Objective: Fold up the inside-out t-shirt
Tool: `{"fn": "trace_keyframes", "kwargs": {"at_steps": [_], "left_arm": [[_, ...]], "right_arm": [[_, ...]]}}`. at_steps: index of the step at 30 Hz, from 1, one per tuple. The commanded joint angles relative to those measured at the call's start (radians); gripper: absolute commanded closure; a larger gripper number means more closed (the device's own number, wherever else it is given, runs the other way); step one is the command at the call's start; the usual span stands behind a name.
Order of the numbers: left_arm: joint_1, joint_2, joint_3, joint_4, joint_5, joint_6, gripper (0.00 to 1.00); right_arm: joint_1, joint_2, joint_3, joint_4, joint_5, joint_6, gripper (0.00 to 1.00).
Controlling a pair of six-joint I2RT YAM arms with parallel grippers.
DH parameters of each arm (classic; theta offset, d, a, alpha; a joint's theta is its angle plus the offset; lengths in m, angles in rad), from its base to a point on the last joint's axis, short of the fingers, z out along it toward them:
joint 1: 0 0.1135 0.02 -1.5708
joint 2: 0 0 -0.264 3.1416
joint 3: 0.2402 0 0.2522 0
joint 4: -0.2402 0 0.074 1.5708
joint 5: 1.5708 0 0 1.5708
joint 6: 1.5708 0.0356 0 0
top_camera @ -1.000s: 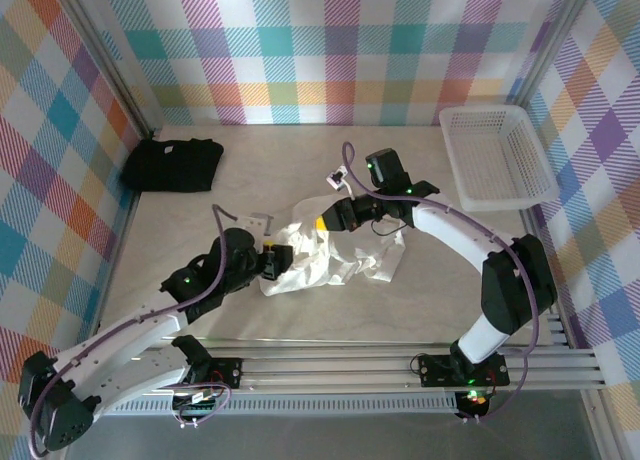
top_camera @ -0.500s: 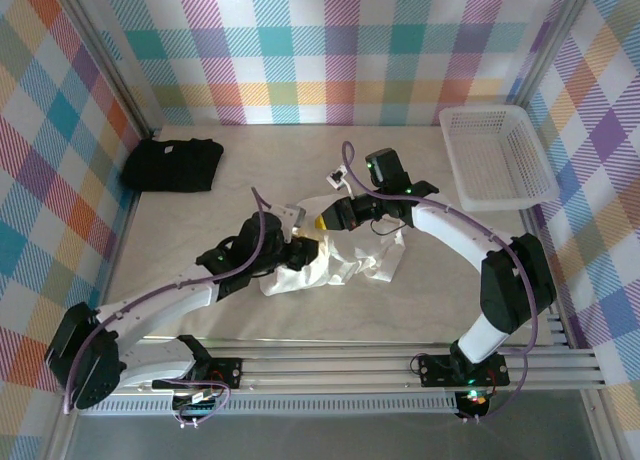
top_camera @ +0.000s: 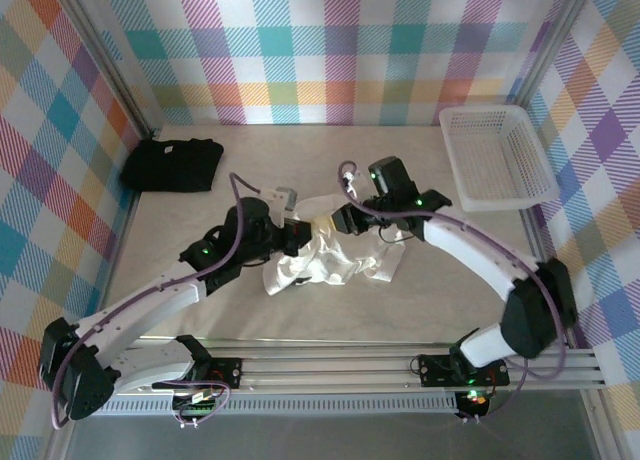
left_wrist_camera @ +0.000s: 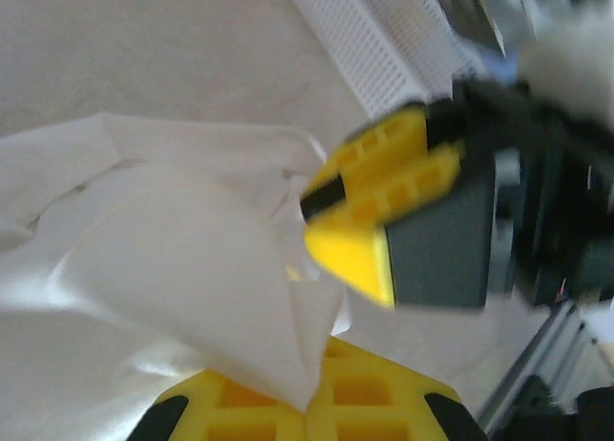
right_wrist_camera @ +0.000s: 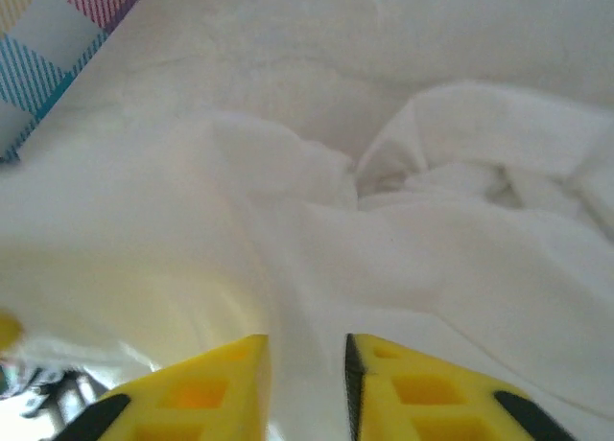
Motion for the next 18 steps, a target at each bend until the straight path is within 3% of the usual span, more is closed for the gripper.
{"fn": "trace_keyframes", "kwargs": {"at_steps": [1,5,9,14,18], "left_arm": [[0.017,-0.015,0.077,-0.174,0.037,-0.086,1.00],[0.018,-0.033,0.096,-0.206,0.043,-0.092,1.00],[0.020,-0.052,0.103,-0.211,0.043,-0.087,1.00],[0.020,-0.059,0.101,-0.207,0.045,-0.085,1.00],[0.021,-0.061,0.099,-0.205,0.045,-0.089,1.00]], "right_arm": [[0.052,-0.118,-0.089,0.127,0.115,-0.085,0.66],[0.101,-0.214,-0.194,0.211,0.069,-0.126,0.58],[0.148,-0.225,-0.267,0.300,0.030,-0.101,0.57],[0.181,-0.148,-0.267,0.387,0.025,-0.070,0.59],[0.191,-0.089,-0.246,0.414,0.039,-0.062,0.67]]}}
